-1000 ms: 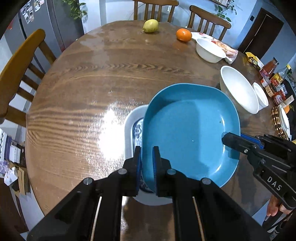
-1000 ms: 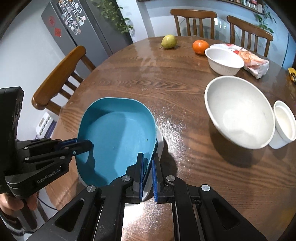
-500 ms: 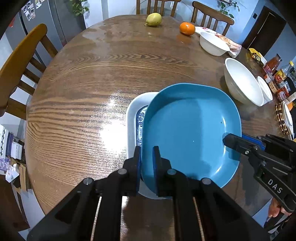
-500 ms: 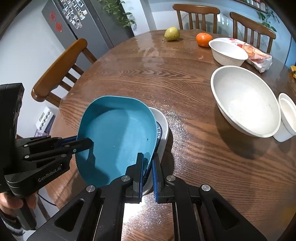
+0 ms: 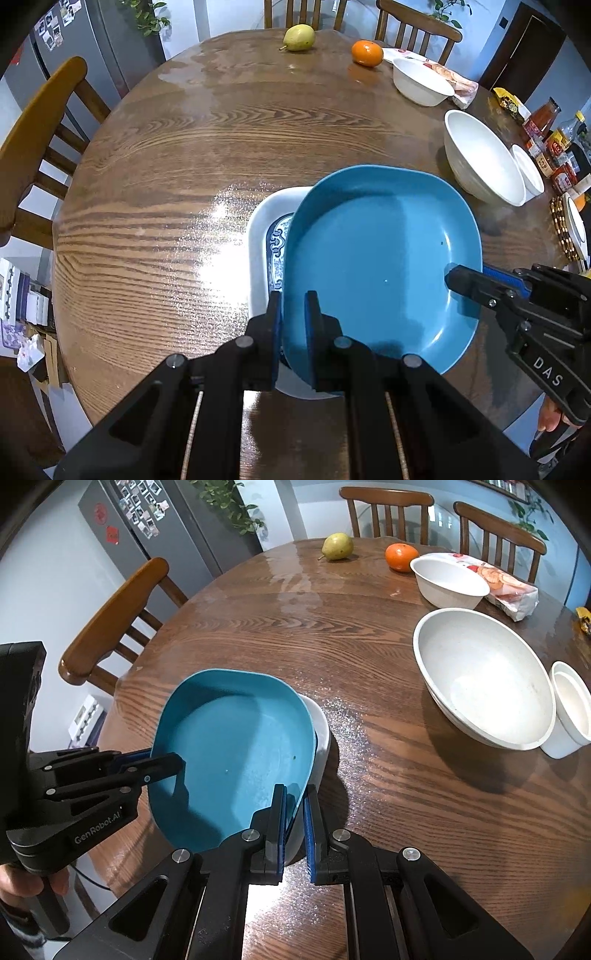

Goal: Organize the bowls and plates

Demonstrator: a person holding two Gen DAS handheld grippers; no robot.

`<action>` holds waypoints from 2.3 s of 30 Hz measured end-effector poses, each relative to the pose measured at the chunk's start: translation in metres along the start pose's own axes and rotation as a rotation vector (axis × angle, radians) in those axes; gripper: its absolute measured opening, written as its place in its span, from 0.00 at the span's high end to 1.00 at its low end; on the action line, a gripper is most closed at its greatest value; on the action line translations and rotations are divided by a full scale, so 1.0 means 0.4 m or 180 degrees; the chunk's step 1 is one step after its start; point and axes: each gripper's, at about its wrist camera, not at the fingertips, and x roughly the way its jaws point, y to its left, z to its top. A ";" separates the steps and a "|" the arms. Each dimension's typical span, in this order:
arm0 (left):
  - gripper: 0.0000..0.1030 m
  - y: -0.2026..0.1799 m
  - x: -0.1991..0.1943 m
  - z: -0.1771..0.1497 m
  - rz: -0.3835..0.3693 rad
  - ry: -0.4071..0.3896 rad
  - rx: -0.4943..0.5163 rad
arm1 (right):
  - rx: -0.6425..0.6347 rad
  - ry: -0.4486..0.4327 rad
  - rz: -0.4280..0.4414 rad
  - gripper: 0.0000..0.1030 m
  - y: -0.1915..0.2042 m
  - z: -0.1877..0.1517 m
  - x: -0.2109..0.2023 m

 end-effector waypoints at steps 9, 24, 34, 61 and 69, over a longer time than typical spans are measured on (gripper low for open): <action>0.90 0.000 0.007 0.002 0.0026 0.0055 0.0013 | -0.0011 0.0045 -0.0008 0.90 0.004 0.002 0.002; 0.89 -0.002 0.026 0.001 0.0054 0.0142 0.0003 | -0.0023 0.0115 -0.0013 0.90 0.011 -0.003 0.016; 0.88 0.002 0.029 0.003 0.0075 0.0143 0.0023 | -0.0021 0.0115 -0.0018 0.90 0.014 -0.004 0.017; 0.86 0.000 0.032 0.000 0.0181 0.0171 0.0118 | -0.0025 0.0125 -0.0035 0.89 0.012 -0.005 0.022; 0.85 0.002 0.029 0.000 0.0185 0.0164 0.0123 | -0.0011 0.0128 -0.0048 0.89 0.011 -0.005 0.021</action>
